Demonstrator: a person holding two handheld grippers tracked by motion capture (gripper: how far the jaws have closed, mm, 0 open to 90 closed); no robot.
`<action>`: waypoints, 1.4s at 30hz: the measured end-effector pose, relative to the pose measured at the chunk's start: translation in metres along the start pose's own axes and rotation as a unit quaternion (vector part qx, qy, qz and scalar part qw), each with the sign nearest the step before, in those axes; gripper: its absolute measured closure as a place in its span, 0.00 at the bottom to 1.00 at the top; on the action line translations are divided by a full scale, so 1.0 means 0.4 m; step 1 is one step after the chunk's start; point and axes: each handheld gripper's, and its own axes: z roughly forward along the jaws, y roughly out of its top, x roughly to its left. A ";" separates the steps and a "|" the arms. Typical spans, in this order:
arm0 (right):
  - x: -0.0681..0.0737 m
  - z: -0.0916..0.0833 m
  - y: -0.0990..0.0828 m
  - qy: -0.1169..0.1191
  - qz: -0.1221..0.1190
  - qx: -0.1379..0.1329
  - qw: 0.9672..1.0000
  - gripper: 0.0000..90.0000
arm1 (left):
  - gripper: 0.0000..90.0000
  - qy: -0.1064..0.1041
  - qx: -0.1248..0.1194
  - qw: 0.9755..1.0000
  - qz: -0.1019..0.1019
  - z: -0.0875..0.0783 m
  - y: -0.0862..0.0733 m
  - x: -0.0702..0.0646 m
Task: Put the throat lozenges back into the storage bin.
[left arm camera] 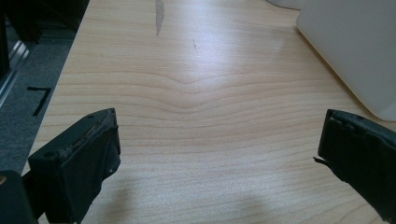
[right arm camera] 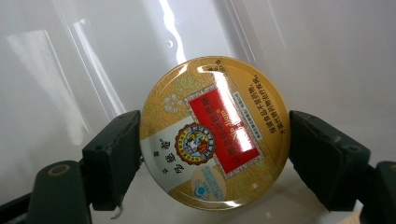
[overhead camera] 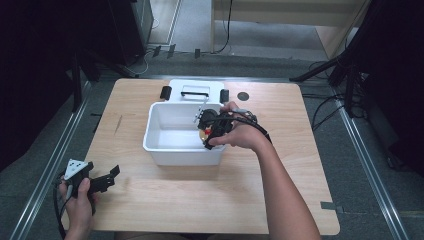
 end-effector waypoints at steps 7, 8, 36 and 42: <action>0.001 0.010 0.002 0.009 -0.001 0.013 1.000 0.23 | 0.00 -0.001 0.001 1.000 0.000 0.001 0.000 0.001; -0.001 0.011 0.002 0.011 0.000 0.014 1.000 0.23 | 0.00 -0.001 0.001 1.000 0.000 0.001 0.000 0.001; -0.012 -0.102 -0.001 0.000 0.059 -0.063 0.996 0.21 | 0.00 -0.001 0.002 1.000 -0.002 0.000 0.000 0.002; -0.018 -0.138 -0.031 -0.013 0.077 -0.079 0.994 0.21 | 0.00 0.001 0.000 1.000 0.000 0.000 0.000 0.000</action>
